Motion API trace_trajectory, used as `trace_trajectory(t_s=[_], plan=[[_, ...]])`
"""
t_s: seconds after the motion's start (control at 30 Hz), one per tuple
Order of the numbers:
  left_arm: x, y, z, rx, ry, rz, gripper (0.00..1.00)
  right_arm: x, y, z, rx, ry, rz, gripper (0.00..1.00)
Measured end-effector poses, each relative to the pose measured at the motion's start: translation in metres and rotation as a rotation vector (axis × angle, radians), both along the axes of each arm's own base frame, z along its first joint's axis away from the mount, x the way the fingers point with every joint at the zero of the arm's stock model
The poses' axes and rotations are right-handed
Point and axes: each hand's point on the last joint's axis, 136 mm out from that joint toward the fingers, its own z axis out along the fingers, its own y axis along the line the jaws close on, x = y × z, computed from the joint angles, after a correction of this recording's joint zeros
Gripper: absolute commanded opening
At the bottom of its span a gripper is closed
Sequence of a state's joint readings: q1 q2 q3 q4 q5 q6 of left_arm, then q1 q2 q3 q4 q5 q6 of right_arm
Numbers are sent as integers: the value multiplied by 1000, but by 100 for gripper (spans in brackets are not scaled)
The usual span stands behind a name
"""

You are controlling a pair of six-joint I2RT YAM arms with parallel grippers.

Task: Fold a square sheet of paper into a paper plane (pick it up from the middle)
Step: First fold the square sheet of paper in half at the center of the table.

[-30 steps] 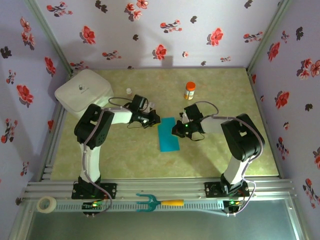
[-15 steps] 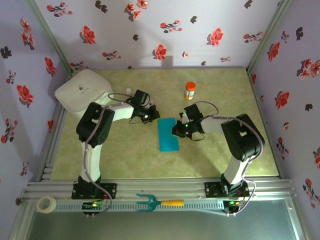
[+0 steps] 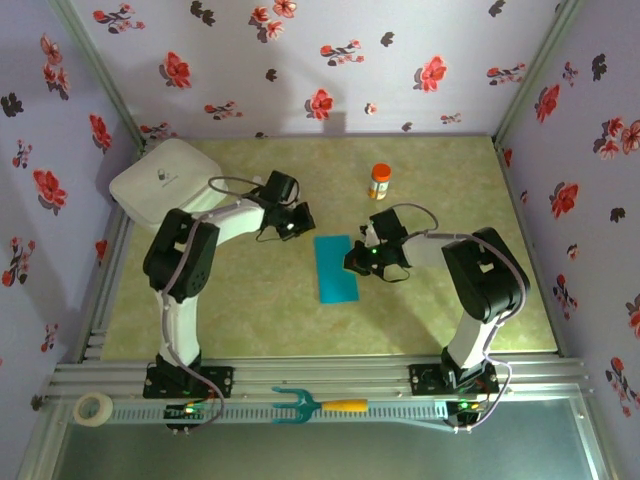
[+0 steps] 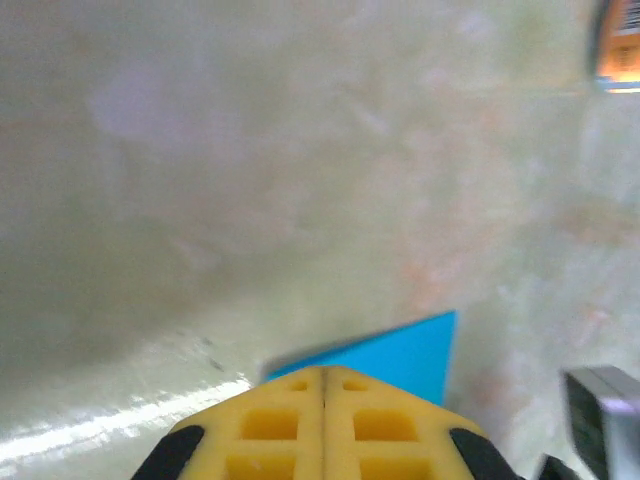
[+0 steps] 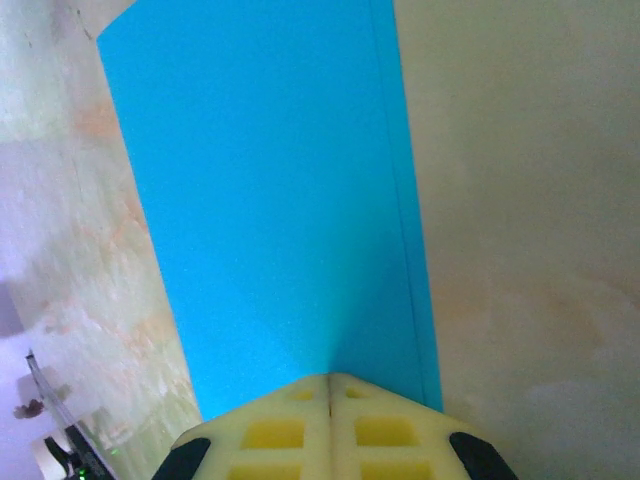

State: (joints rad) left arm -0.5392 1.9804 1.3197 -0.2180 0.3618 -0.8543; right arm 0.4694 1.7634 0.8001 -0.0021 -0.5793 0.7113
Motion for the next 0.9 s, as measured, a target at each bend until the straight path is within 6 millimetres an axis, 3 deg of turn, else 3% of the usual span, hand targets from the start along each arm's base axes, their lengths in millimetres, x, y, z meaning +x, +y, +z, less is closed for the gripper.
trace_trajectory(t_s=[0.13,0.2,0.33,0.43,0.63,0.9], plan=[[-10,-16,32,-32,-68,-54,6,-2,-4,7,2,8,-28,25],[-18,-23,37,-44,-81,-79,6,-1,-9,19,1,-12,-47,27],[-38,-29,25,-50,-46,-120,7,7,-31,53,-6,-98,-125,30],[-41,-32,18,-54,-25,-136,6,5,-53,66,-20,-127,-193,31],[-44,-36,-5,-51,19,-158,7,-19,-71,53,-43,-60,-240,31],[-40,-38,-24,-38,44,-169,8,-43,-60,41,-5,26,-199,31]])
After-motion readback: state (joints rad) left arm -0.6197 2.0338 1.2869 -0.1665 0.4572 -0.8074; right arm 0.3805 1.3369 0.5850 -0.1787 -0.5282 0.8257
